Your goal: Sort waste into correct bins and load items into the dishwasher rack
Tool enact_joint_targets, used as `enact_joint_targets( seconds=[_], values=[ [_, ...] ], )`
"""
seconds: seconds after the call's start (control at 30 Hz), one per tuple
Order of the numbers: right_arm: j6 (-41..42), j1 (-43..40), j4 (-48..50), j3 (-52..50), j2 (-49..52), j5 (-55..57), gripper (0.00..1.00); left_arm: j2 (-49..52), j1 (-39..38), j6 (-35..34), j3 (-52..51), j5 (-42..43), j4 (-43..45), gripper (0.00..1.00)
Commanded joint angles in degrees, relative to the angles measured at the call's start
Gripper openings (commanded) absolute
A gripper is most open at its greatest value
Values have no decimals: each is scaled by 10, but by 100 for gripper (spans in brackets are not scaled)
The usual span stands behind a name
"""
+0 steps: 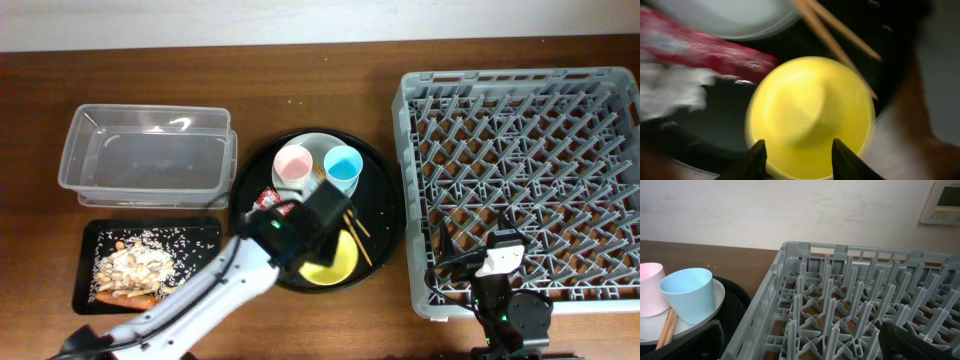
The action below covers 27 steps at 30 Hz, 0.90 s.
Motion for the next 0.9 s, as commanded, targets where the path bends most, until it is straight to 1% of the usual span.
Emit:
enact_joint_targets(
  seconds=[0.0,0.03,0.1,0.17,0.27,0.33,0.37,0.4,0.6,0.73,0.8,0.87],
  values=[
    [-4,-2,-3,-3,-3,-1,98,-10,82,1,28,-50,-45,47],
    [-4,-2,-3,-3,-3,-1,98,-10,105,1,26,-50,-56,49],
    [-4,-2,-3,-3,-3,-1,98,-10,147,2,7,-50,-59,58],
    [-3,-2,-3,-3,-3,-1,98,-10,165,2,-17,-50,-46,59],
    [-4,-2,-3,-3,-3,-1,98,-10,174,21,-74,-60,28,59],
    [-4,-2,-3,-3,-3,-1,98,-10,175,21,-104,-100,61,60],
    [-4,-2,-3,-3,-3,-1,98,-10,175,21,-122,-128,83,63],
    [-4,-2,-3,-3,-3,-1,98,-10,175,21,-131,-130,97,63],
    [-4,-2,-3,-3,-3,-1,98,-7,174,21,-193,-129,207,63],
    [-4,-2,-3,-3,-3,-1,98,-3,174,21,-218,-128,240,63],
    [-3,-2,-3,-3,-3,-1,98,-1,174,44,-221,-92,261,66],
    [-4,-2,-3,-3,-3,-1,98,5,175,49,-221,-90,267,66]
  ],
)
